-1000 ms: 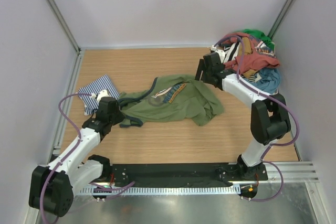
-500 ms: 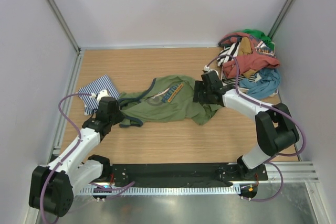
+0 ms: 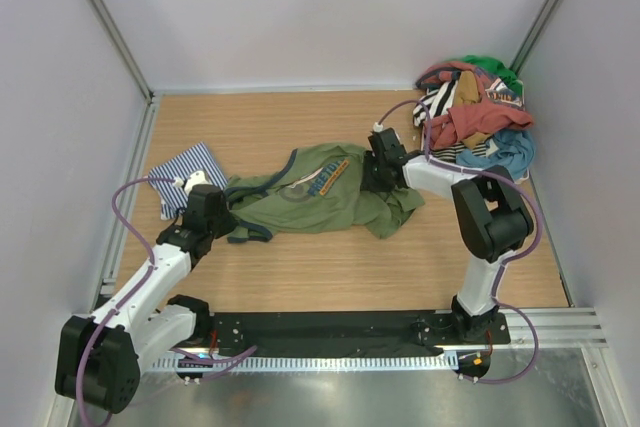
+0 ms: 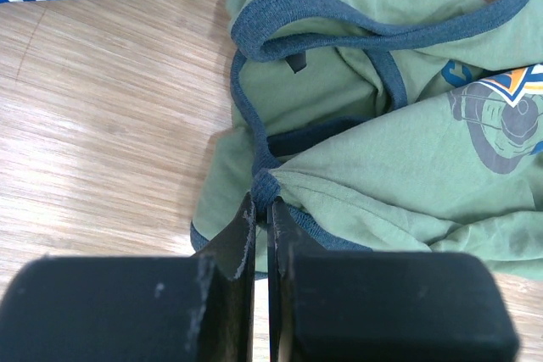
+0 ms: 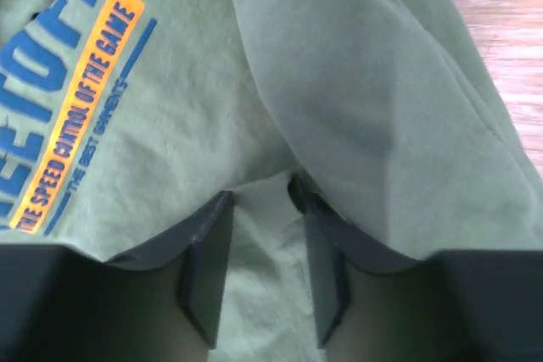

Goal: Fold and stack the tank tops

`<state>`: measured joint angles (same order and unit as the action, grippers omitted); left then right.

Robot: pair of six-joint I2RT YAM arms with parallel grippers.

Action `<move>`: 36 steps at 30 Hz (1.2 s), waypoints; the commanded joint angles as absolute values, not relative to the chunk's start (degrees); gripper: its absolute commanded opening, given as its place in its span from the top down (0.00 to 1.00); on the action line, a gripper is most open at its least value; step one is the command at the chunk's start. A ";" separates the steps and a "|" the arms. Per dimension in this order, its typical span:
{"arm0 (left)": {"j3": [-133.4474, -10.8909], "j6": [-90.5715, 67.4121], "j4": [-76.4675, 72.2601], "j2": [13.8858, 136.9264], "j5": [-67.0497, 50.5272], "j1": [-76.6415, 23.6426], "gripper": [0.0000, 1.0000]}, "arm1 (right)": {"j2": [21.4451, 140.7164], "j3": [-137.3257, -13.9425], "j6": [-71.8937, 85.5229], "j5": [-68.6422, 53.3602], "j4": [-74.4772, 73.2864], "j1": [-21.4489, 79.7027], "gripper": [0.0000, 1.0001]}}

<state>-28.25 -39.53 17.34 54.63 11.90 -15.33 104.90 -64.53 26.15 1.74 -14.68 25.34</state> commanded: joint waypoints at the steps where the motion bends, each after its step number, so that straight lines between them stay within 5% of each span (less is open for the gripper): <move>1: -27.95 -38.23 14.77 54.58 11.43 -14.94 1.00 | 105.38 -67.15 27.16 -1.12 -13.09 24.96 0.65; 7: -27.86 -38.23 14.77 54.41 11.34 -15.03 1.00 | 98.80 -64.96 25.05 -2.37 -13.62 24.87 0.99; 14: -27.42 -38.23 14.85 53.00 10.90 -14.94 1.00 | 77.91 -52.33 25.83 -9.39 -11.43 25.05 0.99; 18: -27.51 -38.32 14.68 53.35 10.81 -14.94 1.00 | 72.34 -45.10 28.73 -17.63 -13.87 25.92 0.84; 25: -27.60 -38.32 14.77 53.61 10.90 -14.94 1.00 | 60.83 -34.82 34.44 -16.35 -16.26 35.85 0.77; 28: -27.68 -38.32 14.68 53.88 10.81 -14.94 1.00 | 59.15 -32.27 37.08 -17.92 -16.61 39.02 0.60; 29: -27.77 -38.32 14.68 53.96 10.72 -14.94 1.00 | 58.89 -31.91 37.44 -17.93 -16.79 39.72 0.41; 30: -27.69 -38.23 14.59 54.05 10.64 -15.03 1.00 | 58.80 -31.73 37.35 -17.23 -17.83 41.03 0.34; 36: -27.69 -38.14 14.76 53.79 10.63 -14.94 1.00 | 58.62 -35.32 35.51 -7.65 -21.45 41.13 0.24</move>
